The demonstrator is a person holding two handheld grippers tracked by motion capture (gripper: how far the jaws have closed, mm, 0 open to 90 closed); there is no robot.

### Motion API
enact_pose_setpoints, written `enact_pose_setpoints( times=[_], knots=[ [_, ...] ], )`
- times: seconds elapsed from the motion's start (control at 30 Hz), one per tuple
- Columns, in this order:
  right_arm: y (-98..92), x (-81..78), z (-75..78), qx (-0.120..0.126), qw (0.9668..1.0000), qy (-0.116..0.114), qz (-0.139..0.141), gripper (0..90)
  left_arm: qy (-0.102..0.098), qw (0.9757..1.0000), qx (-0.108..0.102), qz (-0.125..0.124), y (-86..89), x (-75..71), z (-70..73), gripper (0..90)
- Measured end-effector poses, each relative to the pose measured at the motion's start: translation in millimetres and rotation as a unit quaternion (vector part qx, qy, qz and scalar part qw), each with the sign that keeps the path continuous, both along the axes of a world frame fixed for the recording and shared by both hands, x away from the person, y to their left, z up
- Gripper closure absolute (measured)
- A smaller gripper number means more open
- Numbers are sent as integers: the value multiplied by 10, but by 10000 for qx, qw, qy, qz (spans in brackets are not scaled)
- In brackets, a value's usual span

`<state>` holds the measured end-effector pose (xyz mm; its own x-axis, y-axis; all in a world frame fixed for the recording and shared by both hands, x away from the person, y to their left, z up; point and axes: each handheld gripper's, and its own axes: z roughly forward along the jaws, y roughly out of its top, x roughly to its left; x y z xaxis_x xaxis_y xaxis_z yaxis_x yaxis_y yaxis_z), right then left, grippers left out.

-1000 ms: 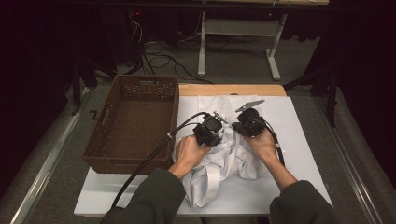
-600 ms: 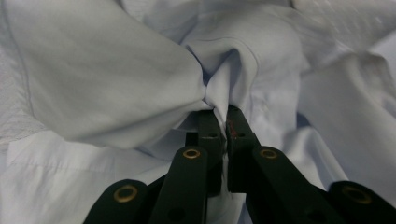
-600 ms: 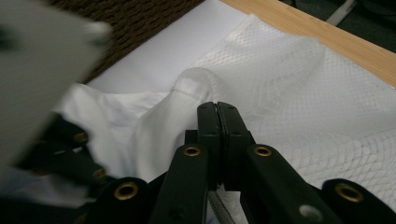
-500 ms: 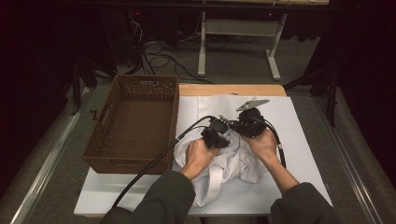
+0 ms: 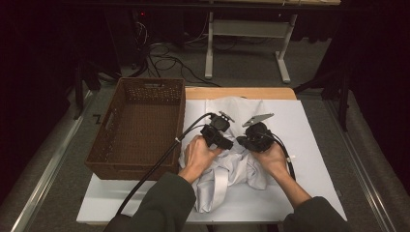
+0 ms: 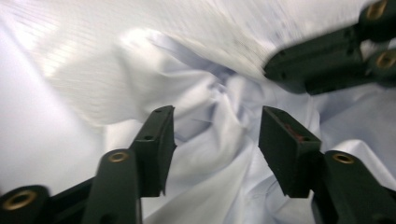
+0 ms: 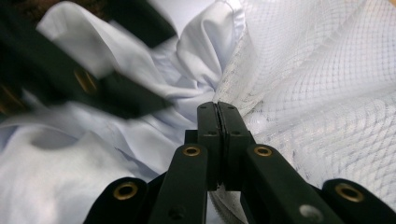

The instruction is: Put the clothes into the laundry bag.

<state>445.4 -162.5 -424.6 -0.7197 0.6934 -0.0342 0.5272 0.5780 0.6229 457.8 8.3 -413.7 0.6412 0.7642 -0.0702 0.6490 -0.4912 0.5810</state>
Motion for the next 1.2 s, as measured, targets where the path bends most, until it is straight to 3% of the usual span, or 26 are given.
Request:
enact_pose_setpoints(
  times=[0.1,0.23,0.3,0.4,0.5,0.53,0.57,0.63,0.8,0.97,1.1,1.2],
  knots=[
    [-11,16,-1,-6,10000,49,-23,900,207,9994,202,173,80,173,-93,393],
    [-5,47,-20,-20,9999,96,-59,900,461,9982,269,282,63,337,-279,381],
    [-7,63,-17,-5,9999,101,-58,900,472,9982,202,317,35,386,-345,385],
    [-10,87,-9,-4,9999,133,-76,900,370,9988,-70,326,15,412,-382,436],
    [-15,118,2,0,9999,118,-83,900,184,9996,-136,167,-7,379,-375,591],
    [-17,129,11,25,9998,124,-123,900,126,9998,-155,76,-9,361,-360,715],
    [-22,139,20,34,9998,100,-145,900,68,9999,-154,11,-14,338,-339,777],
    [-31,157,49,60,9998,94,-190,900,-7,9997,-173,-145,-25,283,-288,851],
    [-48,222,119,242,9992,-63,-327,900,-140,9972,-201,-710,-61,17,-156,878],
    [-55,199,190,433,9981,-191,-382,900,-24,9911,-163,-1324,-158,-195,-112,880],
    [-49,160,229,611,9975,-238,-260,900,117,9905,-198,-1358,-226,-167,-187,879],
    [-65,145,238,813,9963,-171,-231,900,173,9936,-350,-1060,-258,-52,-281,879]
  ],
)
